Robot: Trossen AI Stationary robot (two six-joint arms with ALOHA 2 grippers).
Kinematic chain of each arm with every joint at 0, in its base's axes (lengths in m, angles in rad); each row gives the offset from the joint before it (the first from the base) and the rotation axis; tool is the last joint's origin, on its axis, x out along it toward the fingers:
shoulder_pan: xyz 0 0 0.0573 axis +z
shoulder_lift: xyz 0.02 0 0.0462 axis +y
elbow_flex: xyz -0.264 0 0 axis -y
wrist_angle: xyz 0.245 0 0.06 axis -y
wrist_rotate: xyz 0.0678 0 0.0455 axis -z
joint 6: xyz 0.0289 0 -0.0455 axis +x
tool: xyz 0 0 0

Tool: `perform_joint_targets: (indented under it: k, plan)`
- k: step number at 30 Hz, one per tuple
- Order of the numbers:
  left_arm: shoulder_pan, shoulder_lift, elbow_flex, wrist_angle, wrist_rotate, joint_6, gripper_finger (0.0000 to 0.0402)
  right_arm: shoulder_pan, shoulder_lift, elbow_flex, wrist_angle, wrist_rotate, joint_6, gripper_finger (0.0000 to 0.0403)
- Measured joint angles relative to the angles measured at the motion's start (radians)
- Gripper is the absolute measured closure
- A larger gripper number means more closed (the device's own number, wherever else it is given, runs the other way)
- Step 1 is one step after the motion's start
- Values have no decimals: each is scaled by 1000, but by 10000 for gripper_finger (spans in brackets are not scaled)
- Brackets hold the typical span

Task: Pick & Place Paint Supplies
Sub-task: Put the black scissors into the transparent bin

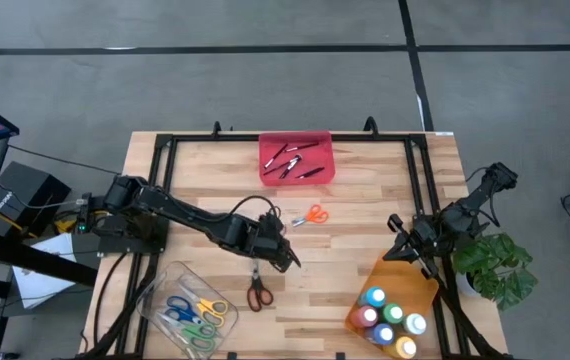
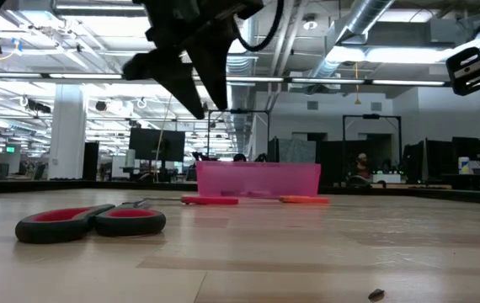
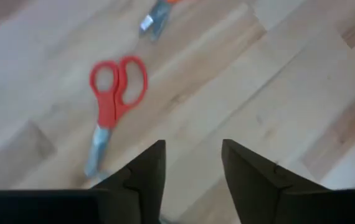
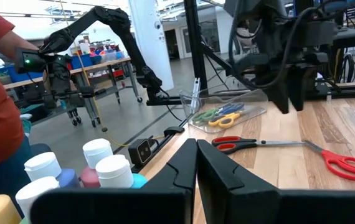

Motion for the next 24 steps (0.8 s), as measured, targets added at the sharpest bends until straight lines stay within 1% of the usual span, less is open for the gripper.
perform_joint_targets:
  k: [2,4,6,9,13,17,20,24]
  plan:
    - [-3,0,0,-8,3,-76,238,0,0,0,0,0,0,394]
    - [-2,0,0,-16,4,-192,227,0,0,0,0,0,0,394]
    - [-5,0,0,-27,36,-298,218,0,0,0,0,0,0,394]
    - [-21,16,0,-27,88,-387,211,0,0,0,0,0,0,394]
    - [-38,57,0,-37,173,-416,210,0,0,0,0,0,0,395]
    - [-47,102,-1,-31,260,-480,210,0,0,0,0,0,0,395]
    - [-48,122,-1,-36,291,-498,210,0,0,0,0,0,0,395]
    - [-45,136,-1,-55,296,-527,210,0,0,0,0,0,0,395]
